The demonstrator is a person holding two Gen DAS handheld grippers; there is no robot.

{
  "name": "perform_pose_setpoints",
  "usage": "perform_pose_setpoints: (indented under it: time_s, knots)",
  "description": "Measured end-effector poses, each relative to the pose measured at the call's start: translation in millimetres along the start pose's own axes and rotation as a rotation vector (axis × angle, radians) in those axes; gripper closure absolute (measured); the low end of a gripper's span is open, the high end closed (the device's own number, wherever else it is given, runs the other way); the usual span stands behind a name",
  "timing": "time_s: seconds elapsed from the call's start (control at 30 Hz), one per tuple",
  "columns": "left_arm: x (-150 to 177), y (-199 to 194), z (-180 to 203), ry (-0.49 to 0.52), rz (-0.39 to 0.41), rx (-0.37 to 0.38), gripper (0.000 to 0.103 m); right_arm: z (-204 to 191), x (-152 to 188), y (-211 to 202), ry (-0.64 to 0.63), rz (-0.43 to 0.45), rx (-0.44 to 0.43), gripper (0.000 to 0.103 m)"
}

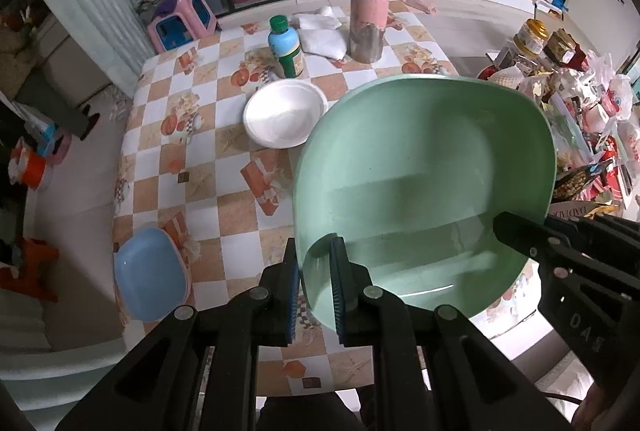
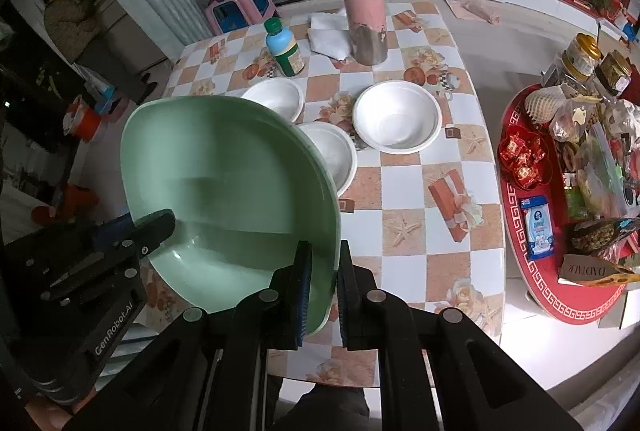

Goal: Organize plates and bowls
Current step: 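Lift the green plate off the table with the left tool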

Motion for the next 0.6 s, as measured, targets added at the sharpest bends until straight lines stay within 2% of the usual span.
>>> perform_pose_setpoints:
  time_s: [0.6]
  knots:
    - [-1, 19, -64, 0.027, -0.048, 0.079, 0.087, -64, -6, 24, 0.015, -0.064, 0.086, 0.089]
Point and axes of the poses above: each gripper's, at about its wrist camera, not at the fingertips, and y roughly the way its jaws point, z to its right, x to its underside, the point moved 5 cm from there along y, roughly the way its jaws point, and after that the axes turned 12 degrees about -z, right-handed, at the moved point
